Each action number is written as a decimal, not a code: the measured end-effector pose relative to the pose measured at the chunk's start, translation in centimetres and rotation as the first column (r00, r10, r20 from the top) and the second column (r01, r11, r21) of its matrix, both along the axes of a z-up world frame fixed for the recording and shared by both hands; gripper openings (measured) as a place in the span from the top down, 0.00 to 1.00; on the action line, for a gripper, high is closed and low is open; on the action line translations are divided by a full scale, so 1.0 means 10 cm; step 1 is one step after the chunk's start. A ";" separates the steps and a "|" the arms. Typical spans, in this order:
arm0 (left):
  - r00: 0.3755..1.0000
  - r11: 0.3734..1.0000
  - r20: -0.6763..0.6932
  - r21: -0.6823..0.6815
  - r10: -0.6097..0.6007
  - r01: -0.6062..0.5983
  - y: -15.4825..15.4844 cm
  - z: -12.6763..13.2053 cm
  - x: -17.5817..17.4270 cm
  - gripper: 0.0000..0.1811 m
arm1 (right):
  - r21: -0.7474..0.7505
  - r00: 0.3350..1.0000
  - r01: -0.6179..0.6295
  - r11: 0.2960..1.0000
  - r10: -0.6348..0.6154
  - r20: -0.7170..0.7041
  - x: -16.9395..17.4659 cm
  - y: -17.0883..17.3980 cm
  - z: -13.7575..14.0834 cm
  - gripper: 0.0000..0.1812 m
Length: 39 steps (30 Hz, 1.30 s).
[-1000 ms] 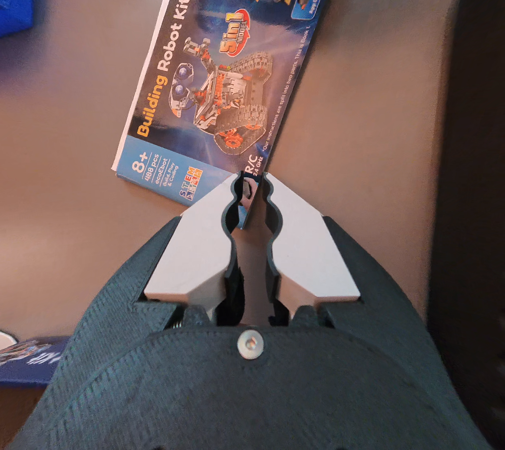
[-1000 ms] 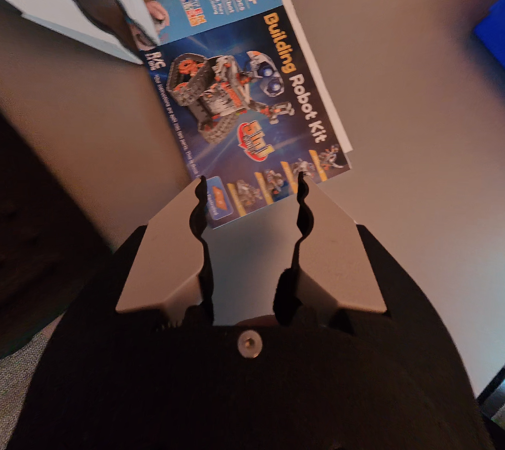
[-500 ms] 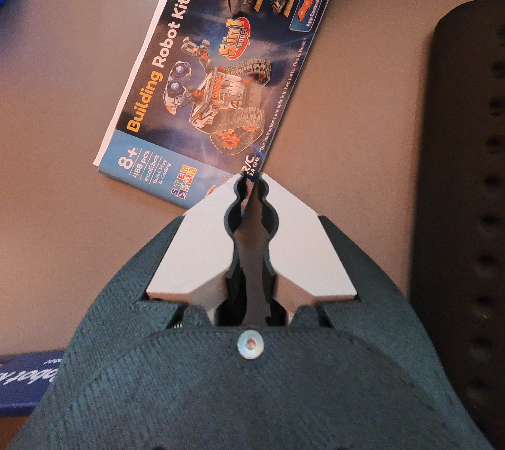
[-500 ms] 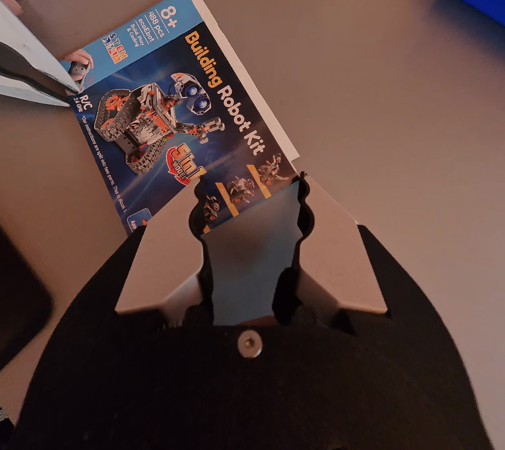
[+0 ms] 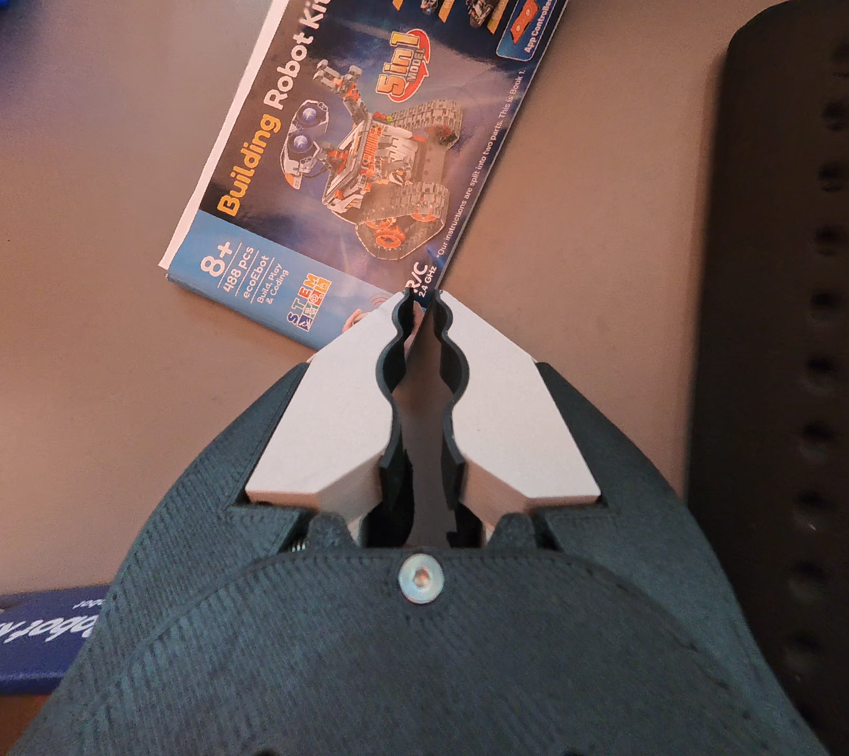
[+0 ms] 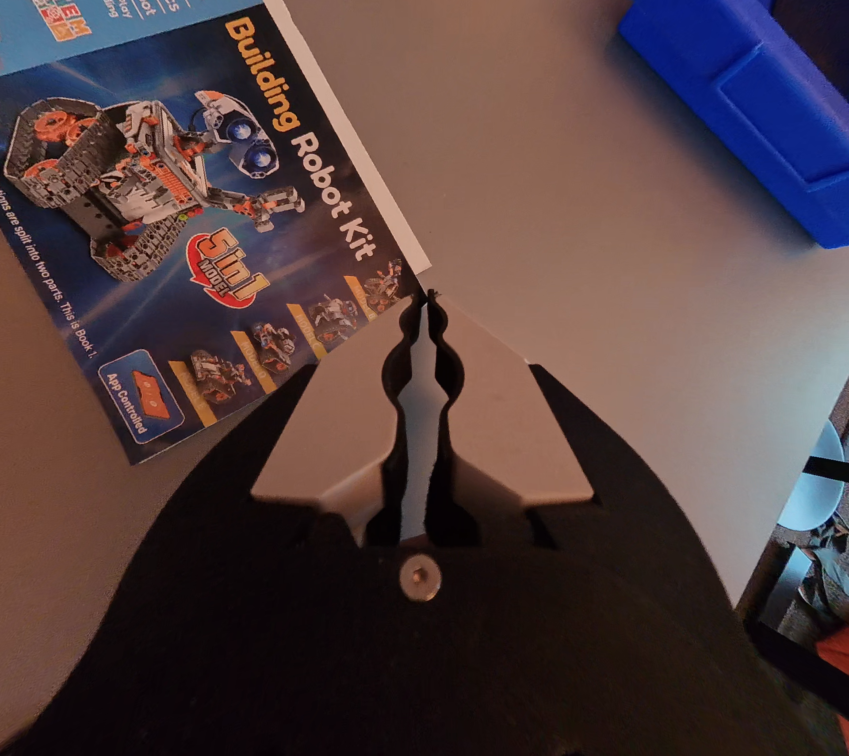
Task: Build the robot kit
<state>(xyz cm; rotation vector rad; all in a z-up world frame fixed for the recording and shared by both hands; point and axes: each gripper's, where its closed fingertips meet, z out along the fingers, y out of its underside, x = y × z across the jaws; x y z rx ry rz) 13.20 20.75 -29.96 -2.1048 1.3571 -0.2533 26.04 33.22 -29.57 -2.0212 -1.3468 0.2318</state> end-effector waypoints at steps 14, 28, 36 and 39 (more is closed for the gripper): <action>1.000 0.990 0.020 0.140 -0.017 0.014 0.06 0.22 0.10 0.74 | -0.062 0.986 -0.031 0.998 0.020 -0.168 -0.15 -0.28 0.57 1.00; 0.847 0.996 0.524 -0.049 0.087 -0.072 0.24 0.87 0.60 0.68 | -0.199 0.830 -0.193 0.961 0.052 -0.555 -0.89 -0.77 1.17 1.00; 0.781 0.987 0.606 -0.127 0.153 -0.096 0.28 0.91 0.57 0.66 | -0.249 0.768 -0.252 0.935 0.037 -0.640 -1.22 -0.86 1.18 1.00; 0.832 0.987 0.539 -0.150 0.129 -0.056 0.22 0.74 0.61 0.66 | -0.238 0.789 -0.226 0.945 0.033 -0.614 -1.20 -0.78 1.09 1.00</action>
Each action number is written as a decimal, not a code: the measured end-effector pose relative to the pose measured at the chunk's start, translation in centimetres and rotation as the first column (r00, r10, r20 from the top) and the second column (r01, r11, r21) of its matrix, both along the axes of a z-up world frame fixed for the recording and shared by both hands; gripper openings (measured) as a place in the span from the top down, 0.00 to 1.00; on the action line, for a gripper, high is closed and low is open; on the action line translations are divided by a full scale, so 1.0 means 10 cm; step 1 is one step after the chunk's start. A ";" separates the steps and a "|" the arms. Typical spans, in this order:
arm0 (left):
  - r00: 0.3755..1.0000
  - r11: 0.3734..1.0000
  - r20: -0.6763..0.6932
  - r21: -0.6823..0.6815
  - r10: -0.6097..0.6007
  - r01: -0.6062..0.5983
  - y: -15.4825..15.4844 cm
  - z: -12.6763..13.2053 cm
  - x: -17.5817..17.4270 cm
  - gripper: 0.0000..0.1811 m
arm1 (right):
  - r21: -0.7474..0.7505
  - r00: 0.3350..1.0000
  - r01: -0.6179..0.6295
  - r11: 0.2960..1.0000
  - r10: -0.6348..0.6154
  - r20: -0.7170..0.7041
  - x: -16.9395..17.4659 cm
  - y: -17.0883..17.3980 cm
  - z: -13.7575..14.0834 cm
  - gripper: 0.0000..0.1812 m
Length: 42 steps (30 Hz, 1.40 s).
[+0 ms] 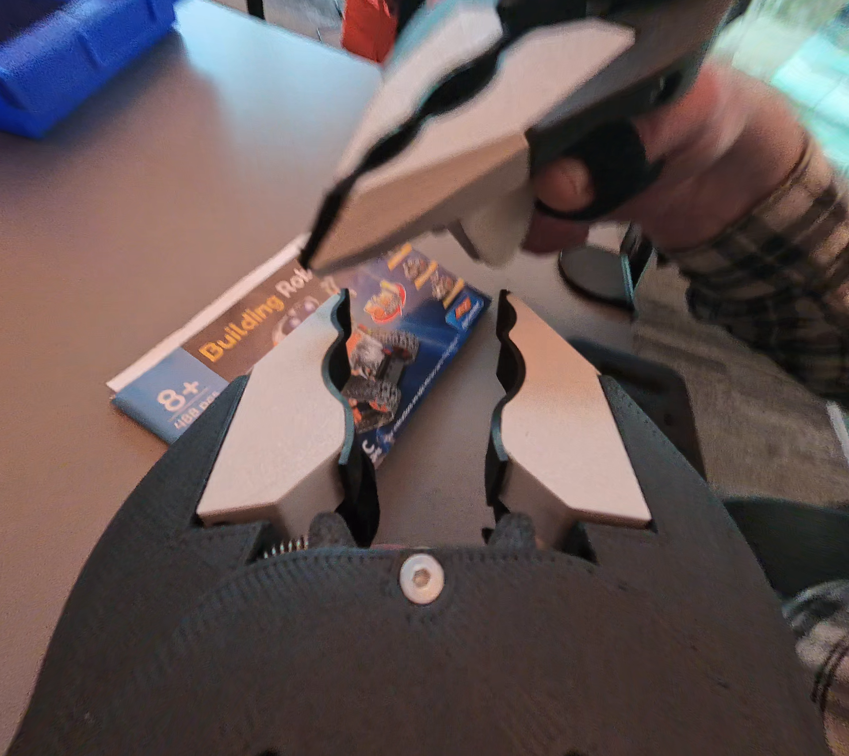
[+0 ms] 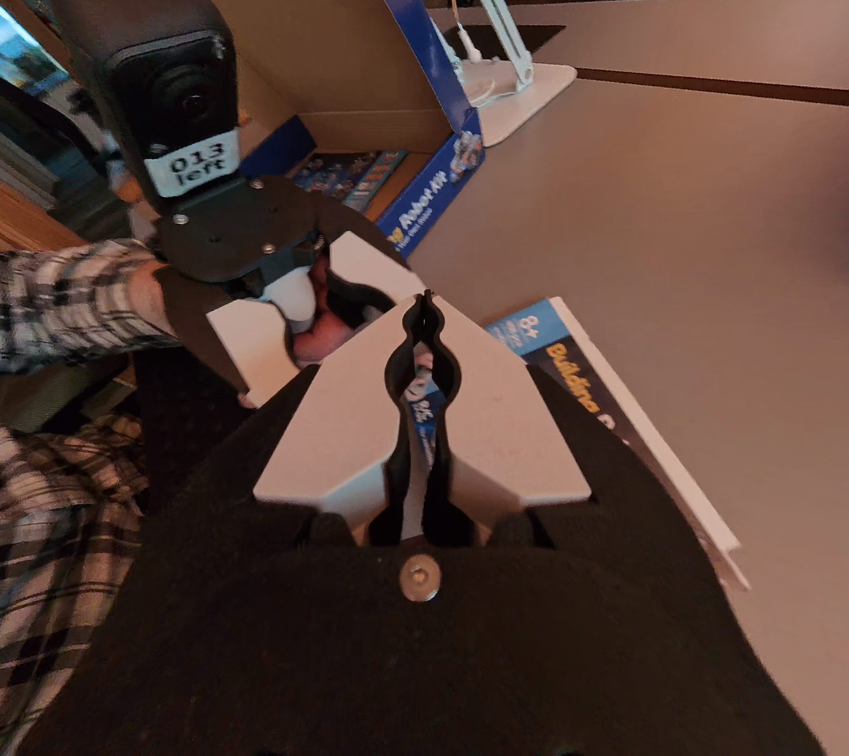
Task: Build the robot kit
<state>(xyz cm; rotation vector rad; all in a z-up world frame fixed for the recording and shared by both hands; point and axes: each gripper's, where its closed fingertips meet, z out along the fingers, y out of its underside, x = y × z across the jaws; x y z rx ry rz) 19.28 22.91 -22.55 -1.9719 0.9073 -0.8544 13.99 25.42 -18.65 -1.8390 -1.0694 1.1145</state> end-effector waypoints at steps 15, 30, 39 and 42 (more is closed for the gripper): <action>0.843 0.979 -0.524 0.074 -0.126 0.192 -0.12 -0.78 -0.06 0.79 | 0.052 0.885 0.094 0.994 -0.108 0.452 0.88 0.35 -1.05 0.77; 0.905 0.980 -0.376 -0.083 -0.199 0.180 -0.13 -0.73 -0.05 0.87 | -0.004 0.907 0.112 0.994 -0.101 0.409 0.94 0.36 -1.11 0.81; 0.901 0.976 -0.375 -0.100 -0.217 0.193 -0.14 -0.73 -0.05 0.87 | -0.008 0.910 0.113 0.994 -0.100 0.403 0.95 0.37 -1.11 0.83; 0.906 0.975 -0.363 -0.111 -0.219 0.191 -0.13 -0.72 -0.05 0.87 | -0.009 0.912 0.114 0.993 -0.100 0.399 0.96 0.36 -1.10 0.83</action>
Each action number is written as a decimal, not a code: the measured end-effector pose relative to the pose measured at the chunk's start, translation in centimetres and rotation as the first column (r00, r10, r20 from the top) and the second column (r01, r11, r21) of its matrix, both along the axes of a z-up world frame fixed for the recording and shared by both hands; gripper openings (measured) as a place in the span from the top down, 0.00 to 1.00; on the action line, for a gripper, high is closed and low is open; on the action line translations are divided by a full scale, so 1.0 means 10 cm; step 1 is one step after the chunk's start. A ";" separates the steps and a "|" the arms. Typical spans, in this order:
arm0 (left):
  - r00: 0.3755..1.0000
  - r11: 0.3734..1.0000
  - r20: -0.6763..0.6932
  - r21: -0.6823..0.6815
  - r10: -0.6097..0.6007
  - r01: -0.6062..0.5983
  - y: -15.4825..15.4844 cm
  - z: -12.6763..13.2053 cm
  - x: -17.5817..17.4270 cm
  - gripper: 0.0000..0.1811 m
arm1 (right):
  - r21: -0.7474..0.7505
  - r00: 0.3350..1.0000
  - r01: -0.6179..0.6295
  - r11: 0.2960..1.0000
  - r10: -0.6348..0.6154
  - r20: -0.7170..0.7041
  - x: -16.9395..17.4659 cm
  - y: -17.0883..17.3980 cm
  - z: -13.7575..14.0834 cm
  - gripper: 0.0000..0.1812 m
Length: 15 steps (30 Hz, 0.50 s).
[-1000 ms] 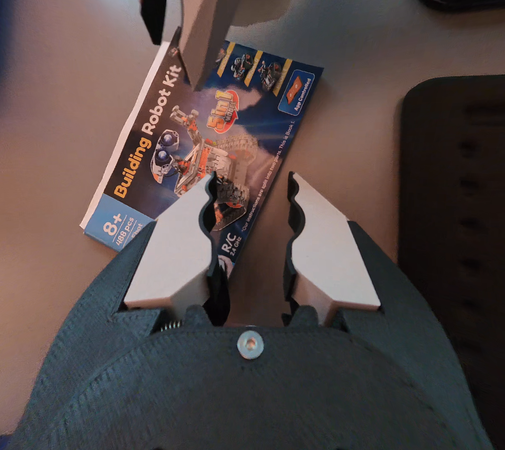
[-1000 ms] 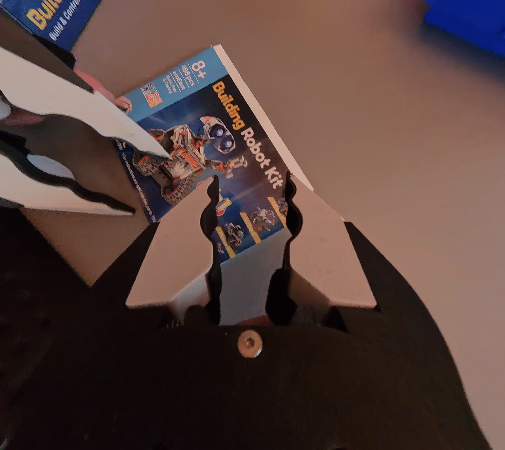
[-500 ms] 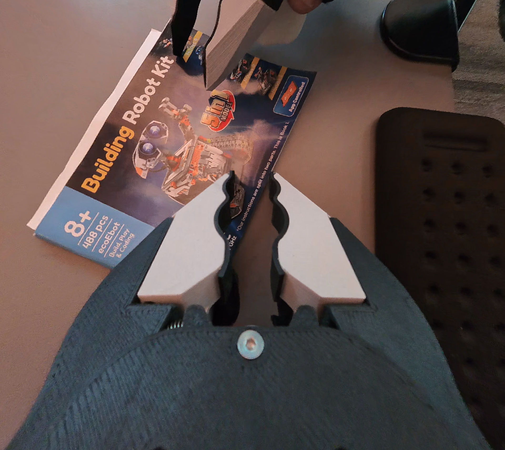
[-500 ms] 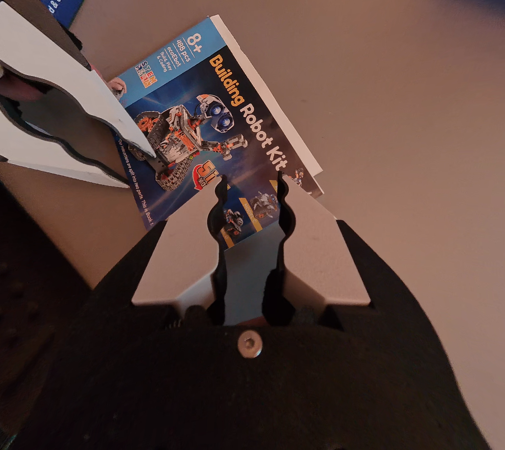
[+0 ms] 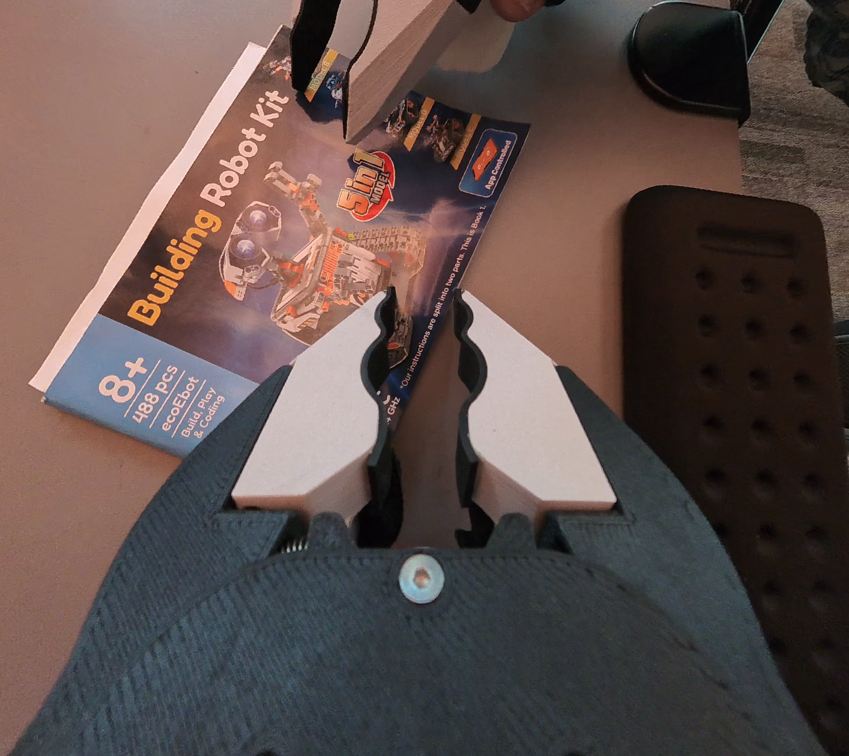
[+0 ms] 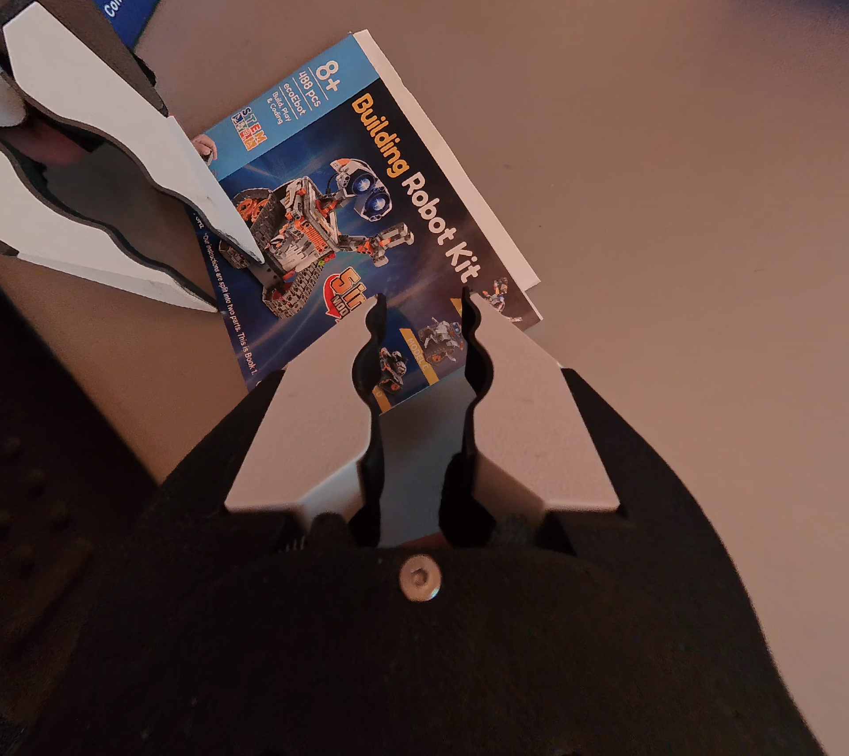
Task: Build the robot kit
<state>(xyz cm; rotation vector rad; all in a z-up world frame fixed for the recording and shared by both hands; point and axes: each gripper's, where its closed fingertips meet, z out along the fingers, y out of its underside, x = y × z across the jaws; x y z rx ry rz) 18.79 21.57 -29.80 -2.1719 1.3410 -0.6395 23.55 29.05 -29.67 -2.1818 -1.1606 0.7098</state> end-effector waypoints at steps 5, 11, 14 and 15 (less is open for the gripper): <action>0.999 0.999 0.041 -0.048 0.010 -0.008 -0.03 0.00 0.02 0.95 | -0.014 1.000 -0.005 1.000 0.005 -0.025 0.00 -0.03 0.03 0.82; 0.999 0.999 0.048 -0.045 0.021 -0.019 -0.01 0.00 0.03 1.00 | 0.017 0.997 0.012 1.000 -0.010 -0.074 0.09 -0.06 0.17 0.83; 0.996 0.999 0.079 -0.035 0.041 -0.039 0.04 0.06 0.03 1.00 | 0.079 0.992 0.057 0.995 -0.047 -0.121 0.16 -0.06 0.36 0.83; 0.994 0.998 0.098 -0.032 0.052 -0.049 0.06 0.11 0.02 1.00 | 0.103 0.989 0.077 0.992 -0.063 -0.132 0.20 -0.06 0.43 0.83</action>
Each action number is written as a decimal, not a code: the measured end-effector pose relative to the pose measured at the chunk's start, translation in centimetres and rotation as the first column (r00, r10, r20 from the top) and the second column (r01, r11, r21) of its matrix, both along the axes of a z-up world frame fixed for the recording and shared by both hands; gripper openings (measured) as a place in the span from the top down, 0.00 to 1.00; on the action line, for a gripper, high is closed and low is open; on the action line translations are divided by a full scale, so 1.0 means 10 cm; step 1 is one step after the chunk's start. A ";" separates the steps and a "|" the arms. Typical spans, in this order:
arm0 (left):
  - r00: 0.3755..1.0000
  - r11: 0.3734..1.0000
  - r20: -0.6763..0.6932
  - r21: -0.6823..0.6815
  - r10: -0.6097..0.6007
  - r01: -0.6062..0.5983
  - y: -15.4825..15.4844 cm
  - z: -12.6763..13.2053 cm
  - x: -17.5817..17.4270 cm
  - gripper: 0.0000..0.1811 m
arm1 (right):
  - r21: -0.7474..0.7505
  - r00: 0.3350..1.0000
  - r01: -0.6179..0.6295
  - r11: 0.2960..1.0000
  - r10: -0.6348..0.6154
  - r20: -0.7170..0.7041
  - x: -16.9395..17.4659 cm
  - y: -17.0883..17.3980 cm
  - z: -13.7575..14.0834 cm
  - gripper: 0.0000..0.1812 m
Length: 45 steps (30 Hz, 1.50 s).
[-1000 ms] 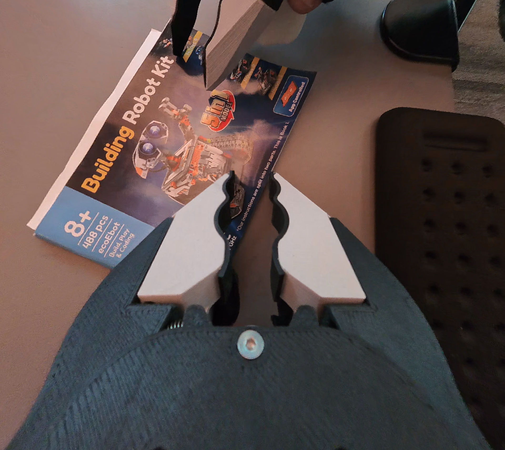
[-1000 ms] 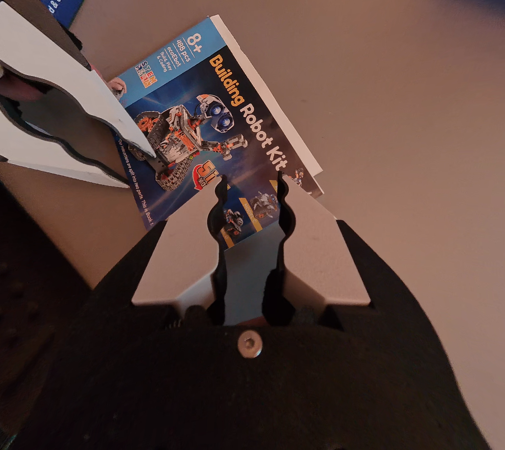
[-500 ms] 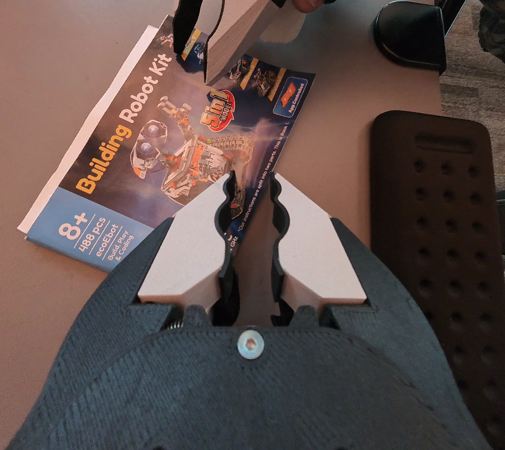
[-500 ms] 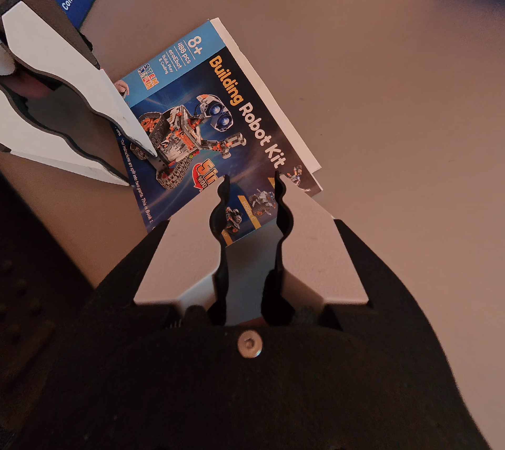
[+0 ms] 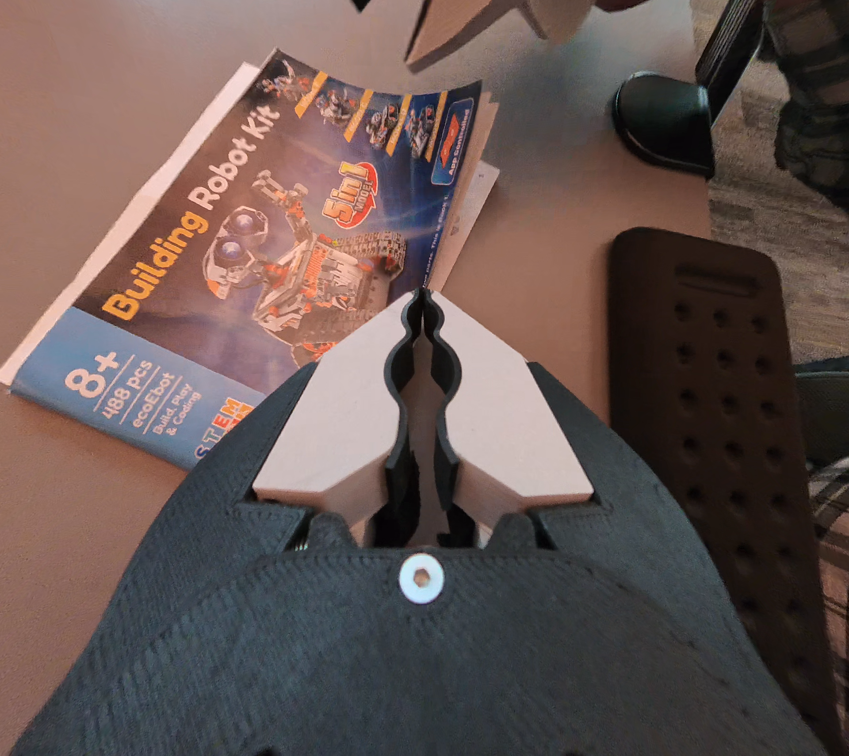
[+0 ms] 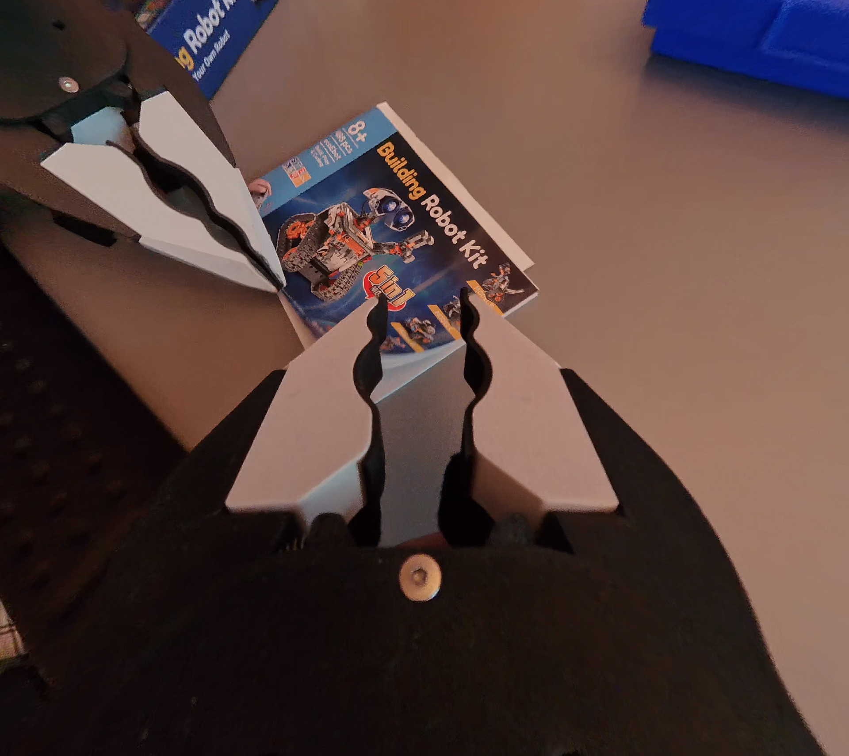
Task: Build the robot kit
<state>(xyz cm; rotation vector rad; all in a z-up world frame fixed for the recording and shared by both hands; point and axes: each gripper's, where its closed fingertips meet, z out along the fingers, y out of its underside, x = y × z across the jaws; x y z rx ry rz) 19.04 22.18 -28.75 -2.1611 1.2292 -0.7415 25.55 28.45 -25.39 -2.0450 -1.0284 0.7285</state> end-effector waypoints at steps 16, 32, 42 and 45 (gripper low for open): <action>0.984 0.998 0.166 -0.040 0.063 -0.057 0.10 0.32 -0.07 1.00 | -0.045 0.996 -0.065 0.997 0.068 0.058 -0.27 -0.36 -0.28 0.75; 0.987 0.998 0.149 0.002 0.060 -0.061 0.11 0.38 -0.09 1.00 | 0.022 0.988 -0.033 0.999 0.029 0.150 -0.33 -0.26 -0.46 0.90; 0.991 0.999 0.127 -0.022 0.040 -0.037 0.07 0.27 -0.05 1.00 | 0.024 0.989 -0.046 0.999 0.042 0.141 -0.35 -0.27 -0.46 0.99; 0.990 0.998 0.135 -0.047 0.046 -0.040 0.08 0.23 -0.03 1.00 | 0.027 0.989 -0.054 0.998 0.050 0.142 -0.36 -0.28 -0.46 1.00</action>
